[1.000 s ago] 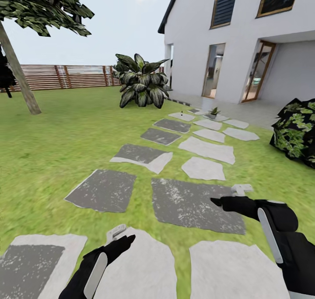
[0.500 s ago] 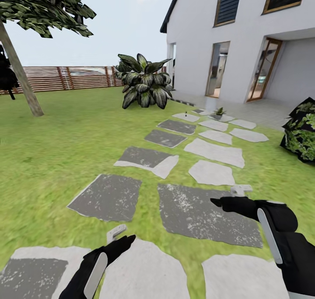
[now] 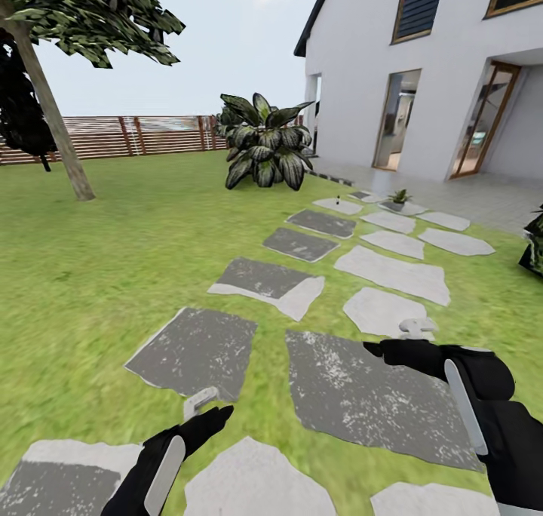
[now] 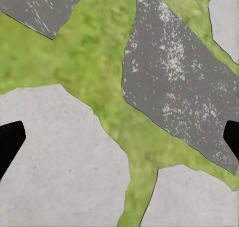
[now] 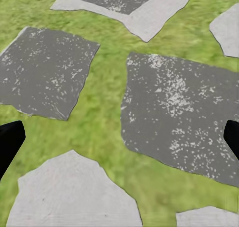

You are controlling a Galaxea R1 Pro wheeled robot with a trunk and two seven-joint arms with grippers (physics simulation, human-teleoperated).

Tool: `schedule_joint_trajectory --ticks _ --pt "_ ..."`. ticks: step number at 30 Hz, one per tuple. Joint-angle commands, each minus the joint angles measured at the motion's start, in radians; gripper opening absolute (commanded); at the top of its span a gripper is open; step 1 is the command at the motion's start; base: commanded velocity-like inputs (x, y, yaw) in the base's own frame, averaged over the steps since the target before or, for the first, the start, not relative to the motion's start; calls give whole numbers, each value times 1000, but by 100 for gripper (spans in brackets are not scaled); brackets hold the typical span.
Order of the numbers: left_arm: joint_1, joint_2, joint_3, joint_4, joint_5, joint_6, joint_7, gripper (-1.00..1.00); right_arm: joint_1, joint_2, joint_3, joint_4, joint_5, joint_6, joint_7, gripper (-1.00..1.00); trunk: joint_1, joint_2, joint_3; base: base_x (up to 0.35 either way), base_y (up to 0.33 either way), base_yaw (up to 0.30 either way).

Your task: Pick up the pesticide atomizer in the garden and spray insectifuge to fully cover both potted plants in the garden.

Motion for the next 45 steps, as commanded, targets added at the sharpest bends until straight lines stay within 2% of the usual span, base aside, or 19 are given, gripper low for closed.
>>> schedule_joint_trajectory --ticks 1,23,38,45 --pt "0 -1 3 -1 10 6 3 100 -1 -1 -1 -1 -8 6 -3 100 1 -1 -1 338 2 49" --pt "0 -1 3 -1 10 6 3 100 -1 3 0 -1 -8 6 -2 100 1 -1 -1 338 0 13" --pt "0 -1 3 -1 10 6 3 100 -2 1 -1 -2 -8 6 -2 100 1 -1 4 338 0 235" --pt "0 -1 3 -1 10 6 3 100 -1 2 -1 -2 -8 6 -2 100 1 -1 4 338 0 69"
